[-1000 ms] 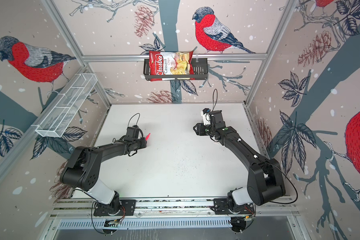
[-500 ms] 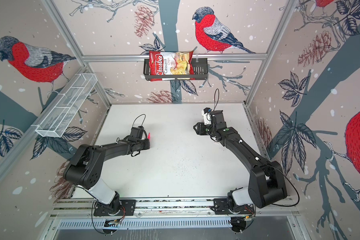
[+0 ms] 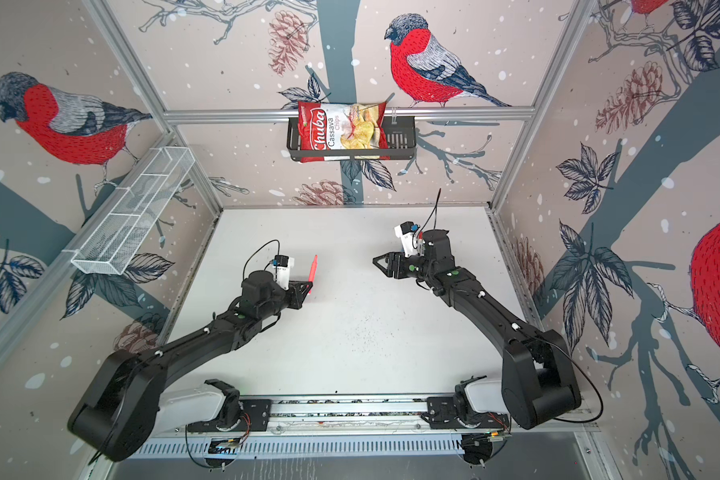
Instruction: Insert the pens into the pen caps
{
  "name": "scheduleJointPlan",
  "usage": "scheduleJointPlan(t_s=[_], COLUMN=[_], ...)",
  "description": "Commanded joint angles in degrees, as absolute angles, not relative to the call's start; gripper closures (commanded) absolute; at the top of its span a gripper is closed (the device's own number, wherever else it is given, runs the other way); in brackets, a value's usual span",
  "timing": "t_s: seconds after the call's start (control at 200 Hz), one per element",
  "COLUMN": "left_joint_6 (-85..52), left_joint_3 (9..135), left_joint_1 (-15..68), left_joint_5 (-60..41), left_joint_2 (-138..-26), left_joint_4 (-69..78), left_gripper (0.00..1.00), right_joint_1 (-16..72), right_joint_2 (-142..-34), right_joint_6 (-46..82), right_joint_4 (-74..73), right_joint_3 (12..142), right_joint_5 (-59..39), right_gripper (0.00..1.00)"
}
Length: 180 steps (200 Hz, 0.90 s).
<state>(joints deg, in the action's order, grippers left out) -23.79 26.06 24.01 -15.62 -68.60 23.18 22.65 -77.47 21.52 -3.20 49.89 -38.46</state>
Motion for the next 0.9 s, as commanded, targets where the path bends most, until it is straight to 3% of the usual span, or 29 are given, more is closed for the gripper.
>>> scheduleJointPlan(t_s=[0.0,0.26,0.725,0.8,0.896], left_joint_6=[-26.3,-27.2,-27.9,-27.8,-27.7], left_joint_3=[25.5,26.0,26.9,26.9,26.9], left_joint_1=[25.5,31.9,38.0,38.2,38.4], left_joint_5=[-18.9,-15.1,-13.3,-13.4,-13.9], left_joint_2=[-66.0,-62.3,-63.3,-63.5,-63.8], left_joint_4=[33.0,34.6,38.4,38.4,38.7], left_gripper=[0.86,0.86,0.86,0.86,0.86], right_joint_1=[25.1,33.3,36.8,37.0,37.2], right_joint_2=[-78.2,-82.0,-87.3,-87.5,-87.6], right_joint_6=[23.0,21.6,24.5,24.6,24.8], right_joint_4=[-10.9,-11.5,-14.5,-14.6,-14.9], right_joint_3=[50.2,54.6,58.7,59.0,59.2], right_joint_5=[-45.3,-45.1,-44.2,-44.3,-44.3], right_gripper=[0.39,0.39,0.41,0.44,0.58])
